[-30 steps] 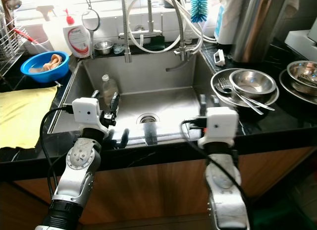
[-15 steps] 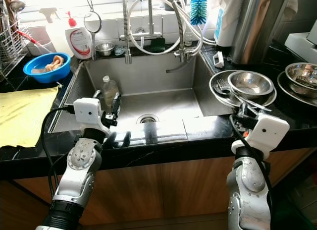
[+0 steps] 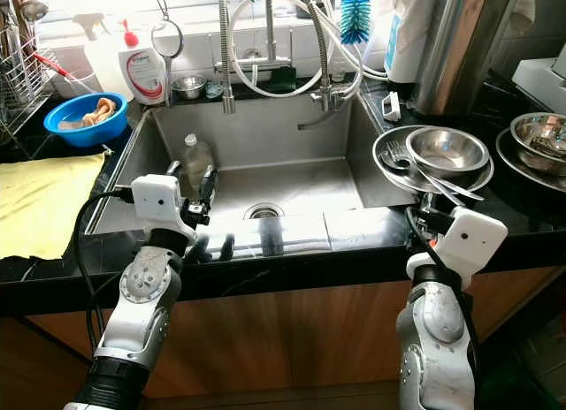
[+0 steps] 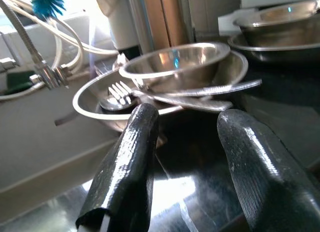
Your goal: Kitchen organization
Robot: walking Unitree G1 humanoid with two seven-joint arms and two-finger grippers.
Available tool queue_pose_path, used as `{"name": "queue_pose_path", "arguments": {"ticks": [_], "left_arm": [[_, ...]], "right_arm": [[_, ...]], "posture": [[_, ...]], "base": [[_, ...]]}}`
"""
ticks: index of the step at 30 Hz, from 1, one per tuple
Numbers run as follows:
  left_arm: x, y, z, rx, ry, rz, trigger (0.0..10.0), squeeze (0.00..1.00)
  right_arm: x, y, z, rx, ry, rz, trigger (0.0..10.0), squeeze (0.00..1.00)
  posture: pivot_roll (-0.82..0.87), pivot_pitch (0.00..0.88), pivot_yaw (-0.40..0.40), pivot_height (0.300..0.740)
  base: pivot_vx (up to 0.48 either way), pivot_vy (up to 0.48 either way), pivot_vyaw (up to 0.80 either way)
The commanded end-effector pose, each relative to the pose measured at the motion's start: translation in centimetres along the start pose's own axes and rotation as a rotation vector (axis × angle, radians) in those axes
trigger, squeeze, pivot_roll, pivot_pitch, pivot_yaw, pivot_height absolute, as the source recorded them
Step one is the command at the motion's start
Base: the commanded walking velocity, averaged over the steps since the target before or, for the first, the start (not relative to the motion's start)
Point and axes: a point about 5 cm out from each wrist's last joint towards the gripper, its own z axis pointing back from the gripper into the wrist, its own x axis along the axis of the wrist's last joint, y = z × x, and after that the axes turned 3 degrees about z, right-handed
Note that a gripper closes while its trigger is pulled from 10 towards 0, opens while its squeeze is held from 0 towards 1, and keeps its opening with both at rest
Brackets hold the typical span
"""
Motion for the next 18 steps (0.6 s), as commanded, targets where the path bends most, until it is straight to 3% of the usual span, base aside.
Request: {"name": "queue_pose_path", "arguments": {"ticks": [1,18], "left_arm": [[-0.16,0.62,0.16,0.021,0.006,0.000,10.0,0.00],[-0.03,0.71,0.01,0.019,0.003,-0.004,10.0,0.00]], "right_arm": [[-0.28,0.16,-0.20,-0.008,0.023,-0.010,10.0,0.00],[0.56,-0.21,-0.78,-0.073,-0.011,-0.045,10.0,0.00]], "posture": [[-0.21,0.000,0.080,0.740],[-0.20,0.000,0.085,0.740]], "base": [[0.000,0.000,0.00],[0.000,0.000,0.00]]}}
